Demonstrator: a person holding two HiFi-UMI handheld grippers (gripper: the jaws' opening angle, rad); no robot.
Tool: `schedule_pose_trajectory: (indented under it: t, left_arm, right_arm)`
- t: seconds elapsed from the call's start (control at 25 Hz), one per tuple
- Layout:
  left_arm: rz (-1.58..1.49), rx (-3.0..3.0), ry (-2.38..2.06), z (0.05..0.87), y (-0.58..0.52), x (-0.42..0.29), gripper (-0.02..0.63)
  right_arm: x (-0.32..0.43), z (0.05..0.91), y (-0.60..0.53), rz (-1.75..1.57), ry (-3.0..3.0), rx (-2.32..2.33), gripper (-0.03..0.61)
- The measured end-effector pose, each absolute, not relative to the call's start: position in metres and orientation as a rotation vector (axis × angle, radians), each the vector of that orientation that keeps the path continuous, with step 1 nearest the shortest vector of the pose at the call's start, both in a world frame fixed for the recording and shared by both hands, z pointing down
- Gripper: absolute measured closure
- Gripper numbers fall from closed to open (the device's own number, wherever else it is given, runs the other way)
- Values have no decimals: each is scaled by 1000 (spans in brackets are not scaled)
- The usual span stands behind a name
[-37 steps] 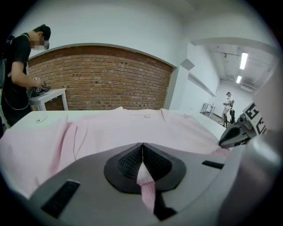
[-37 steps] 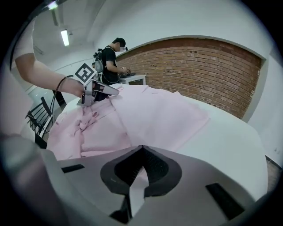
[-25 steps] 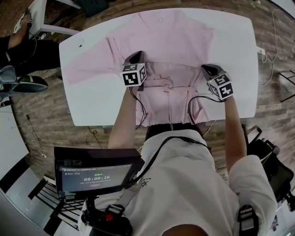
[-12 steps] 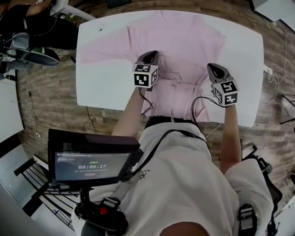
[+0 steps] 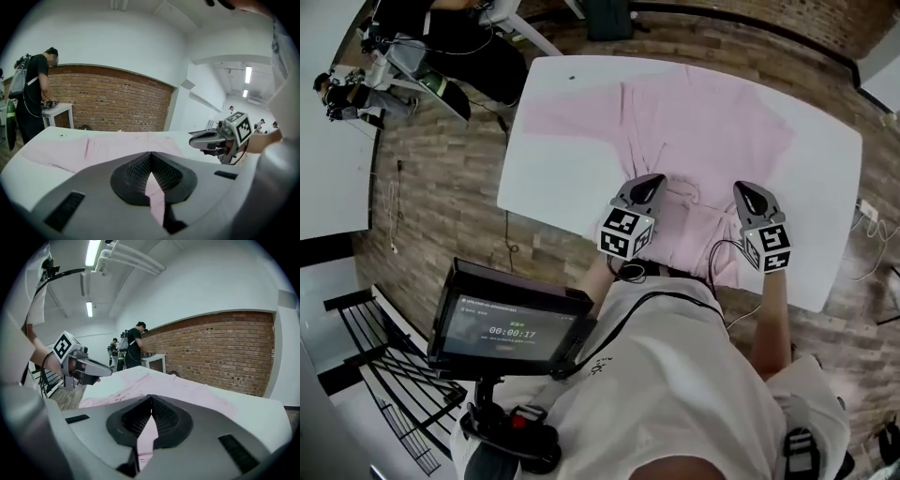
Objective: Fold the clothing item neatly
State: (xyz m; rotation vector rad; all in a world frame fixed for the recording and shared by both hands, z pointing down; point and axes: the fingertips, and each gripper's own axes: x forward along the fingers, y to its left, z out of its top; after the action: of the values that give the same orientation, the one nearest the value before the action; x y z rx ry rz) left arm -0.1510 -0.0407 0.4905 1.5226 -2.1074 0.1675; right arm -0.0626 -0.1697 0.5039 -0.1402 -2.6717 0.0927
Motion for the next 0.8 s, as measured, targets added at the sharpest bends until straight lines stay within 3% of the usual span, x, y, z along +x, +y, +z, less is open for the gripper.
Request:
schedule_pose_trajectory:
  t: [0.8]
  left_arm:
    - [25,1486,-2235,450,35,-215,612]
  right_arm:
    - [-128,460,-106,44,-2747,-198,574]
